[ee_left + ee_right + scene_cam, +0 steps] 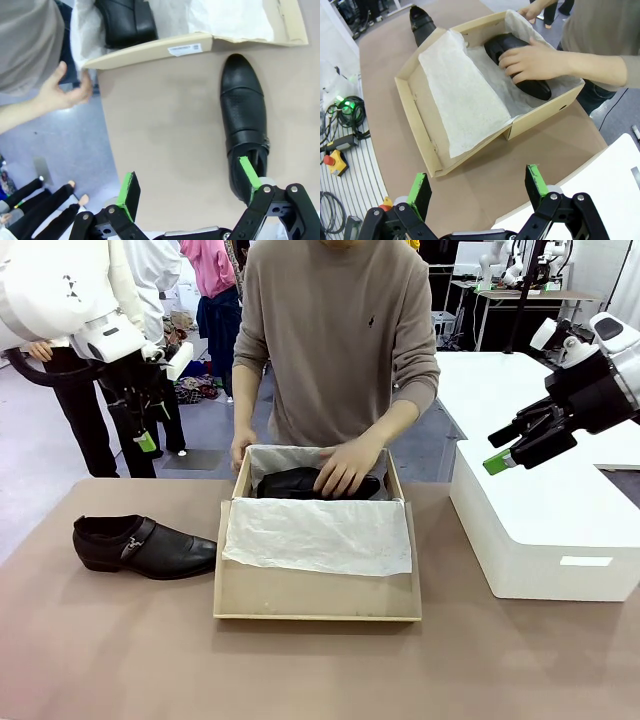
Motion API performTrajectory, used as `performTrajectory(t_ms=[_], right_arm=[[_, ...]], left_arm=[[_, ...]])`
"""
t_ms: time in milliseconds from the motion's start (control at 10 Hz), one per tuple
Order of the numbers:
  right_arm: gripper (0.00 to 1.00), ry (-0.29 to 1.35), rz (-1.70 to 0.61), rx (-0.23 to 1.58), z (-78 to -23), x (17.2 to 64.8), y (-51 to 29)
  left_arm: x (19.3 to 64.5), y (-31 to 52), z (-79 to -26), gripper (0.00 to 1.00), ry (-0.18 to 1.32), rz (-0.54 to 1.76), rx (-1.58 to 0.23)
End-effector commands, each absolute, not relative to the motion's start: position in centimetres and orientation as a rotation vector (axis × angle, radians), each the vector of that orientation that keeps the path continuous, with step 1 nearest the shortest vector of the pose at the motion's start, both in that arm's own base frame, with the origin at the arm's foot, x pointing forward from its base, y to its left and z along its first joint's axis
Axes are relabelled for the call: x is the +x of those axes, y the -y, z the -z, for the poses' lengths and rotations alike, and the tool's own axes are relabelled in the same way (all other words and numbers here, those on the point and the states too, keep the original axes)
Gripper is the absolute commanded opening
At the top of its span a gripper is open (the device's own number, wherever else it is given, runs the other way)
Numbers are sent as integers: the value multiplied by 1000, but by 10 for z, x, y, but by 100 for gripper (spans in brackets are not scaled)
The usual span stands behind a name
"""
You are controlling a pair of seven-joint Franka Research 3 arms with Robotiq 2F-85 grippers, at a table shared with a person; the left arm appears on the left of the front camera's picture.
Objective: Pack the shoes into the box.
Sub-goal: Place the other shoe of the Shoes into the Shoes Box.
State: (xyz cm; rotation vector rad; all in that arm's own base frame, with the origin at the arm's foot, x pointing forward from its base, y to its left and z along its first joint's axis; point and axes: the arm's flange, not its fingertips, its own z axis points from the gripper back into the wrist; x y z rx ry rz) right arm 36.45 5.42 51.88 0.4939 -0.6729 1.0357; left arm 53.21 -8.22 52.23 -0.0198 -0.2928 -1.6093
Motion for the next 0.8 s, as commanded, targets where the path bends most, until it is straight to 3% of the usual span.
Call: performTrajectory(t_ms=[0,700], right_arm=[[100,709,-1052,519,-517,367,-55],[100,709,-1052,519,-517,367,-55]], left_arm=[[509,72,-520,100,231,1580,-3],[479,26,-482,100,195,1550,47]])
